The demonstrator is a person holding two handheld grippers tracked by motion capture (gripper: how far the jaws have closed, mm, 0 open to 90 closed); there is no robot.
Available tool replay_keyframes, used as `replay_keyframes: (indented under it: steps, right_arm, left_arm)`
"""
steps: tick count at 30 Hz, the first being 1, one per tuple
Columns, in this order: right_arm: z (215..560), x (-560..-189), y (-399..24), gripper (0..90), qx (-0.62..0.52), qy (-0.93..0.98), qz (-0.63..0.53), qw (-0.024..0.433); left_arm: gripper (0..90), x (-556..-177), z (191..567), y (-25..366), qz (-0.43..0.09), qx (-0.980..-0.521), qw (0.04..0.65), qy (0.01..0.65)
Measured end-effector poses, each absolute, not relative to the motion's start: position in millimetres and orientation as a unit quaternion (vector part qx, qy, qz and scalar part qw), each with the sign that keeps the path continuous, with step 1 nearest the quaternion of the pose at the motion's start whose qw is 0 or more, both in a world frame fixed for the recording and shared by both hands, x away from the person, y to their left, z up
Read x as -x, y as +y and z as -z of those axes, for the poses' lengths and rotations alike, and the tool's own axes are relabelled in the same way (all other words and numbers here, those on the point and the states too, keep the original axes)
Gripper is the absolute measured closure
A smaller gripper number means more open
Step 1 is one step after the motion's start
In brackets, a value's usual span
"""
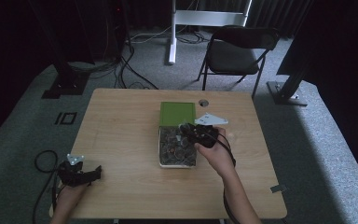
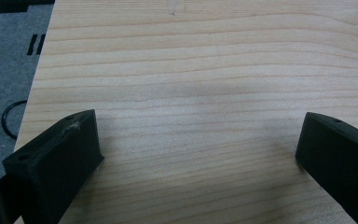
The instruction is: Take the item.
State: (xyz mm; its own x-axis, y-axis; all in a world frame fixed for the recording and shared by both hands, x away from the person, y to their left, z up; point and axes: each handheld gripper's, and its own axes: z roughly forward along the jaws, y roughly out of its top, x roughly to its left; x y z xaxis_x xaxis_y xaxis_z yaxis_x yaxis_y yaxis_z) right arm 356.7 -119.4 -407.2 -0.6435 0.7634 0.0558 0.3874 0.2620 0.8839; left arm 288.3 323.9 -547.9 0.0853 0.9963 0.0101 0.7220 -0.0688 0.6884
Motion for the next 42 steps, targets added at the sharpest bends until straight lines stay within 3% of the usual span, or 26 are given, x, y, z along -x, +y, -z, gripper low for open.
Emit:
replay_keyframes:
  steps: [42]
  right_arm:
    - [399,-366,-189,73.8,-0.425,0.733,-0.477,0.234]
  left_arm:
    - [0.3,-288,548,324,-0.254,-0.685,0.27,0.627]
